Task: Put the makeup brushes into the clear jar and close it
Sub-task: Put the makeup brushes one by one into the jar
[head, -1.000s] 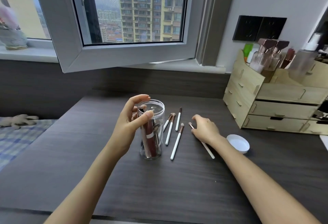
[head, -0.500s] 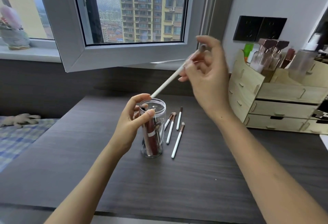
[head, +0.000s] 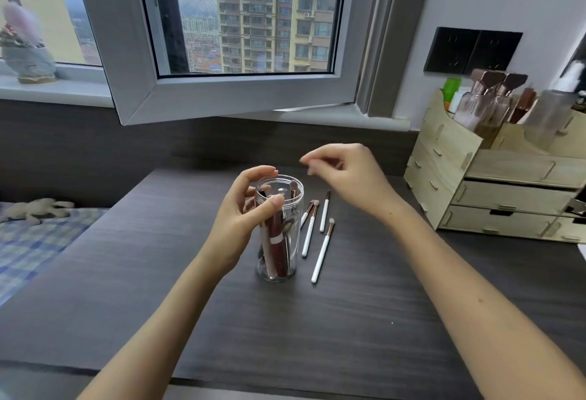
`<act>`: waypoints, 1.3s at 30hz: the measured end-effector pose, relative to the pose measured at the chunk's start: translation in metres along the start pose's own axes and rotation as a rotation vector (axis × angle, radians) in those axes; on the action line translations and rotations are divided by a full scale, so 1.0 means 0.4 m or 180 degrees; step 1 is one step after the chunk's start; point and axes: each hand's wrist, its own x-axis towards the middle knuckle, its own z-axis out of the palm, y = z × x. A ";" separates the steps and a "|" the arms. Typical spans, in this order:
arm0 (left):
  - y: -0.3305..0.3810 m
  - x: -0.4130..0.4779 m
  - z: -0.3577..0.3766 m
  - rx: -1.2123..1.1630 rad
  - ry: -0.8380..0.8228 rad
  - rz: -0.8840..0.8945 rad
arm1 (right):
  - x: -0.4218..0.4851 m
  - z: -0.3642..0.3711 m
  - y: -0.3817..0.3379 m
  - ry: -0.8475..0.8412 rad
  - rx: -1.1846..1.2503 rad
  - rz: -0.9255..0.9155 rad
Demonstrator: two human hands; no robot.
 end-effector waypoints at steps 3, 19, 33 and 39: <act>-0.002 0.000 0.000 -0.0011 -0.0010 -0.0002 | -0.020 0.031 0.103 0.0206 -0.0509 0.1106; 0.003 -0.001 0.005 0.0051 0.0032 -0.0033 | -0.079 0.088 0.193 0.0442 -0.0235 0.2271; 0.009 -0.006 0.009 0.0090 0.0038 -0.0030 | -0.010 -0.001 -0.094 0.0636 0.0192 -0.0168; 0.011 -0.007 0.008 0.0079 0.0013 -0.0027 | 0.017 0.005 -0.090 -0.0401 -0.0984 -0.0607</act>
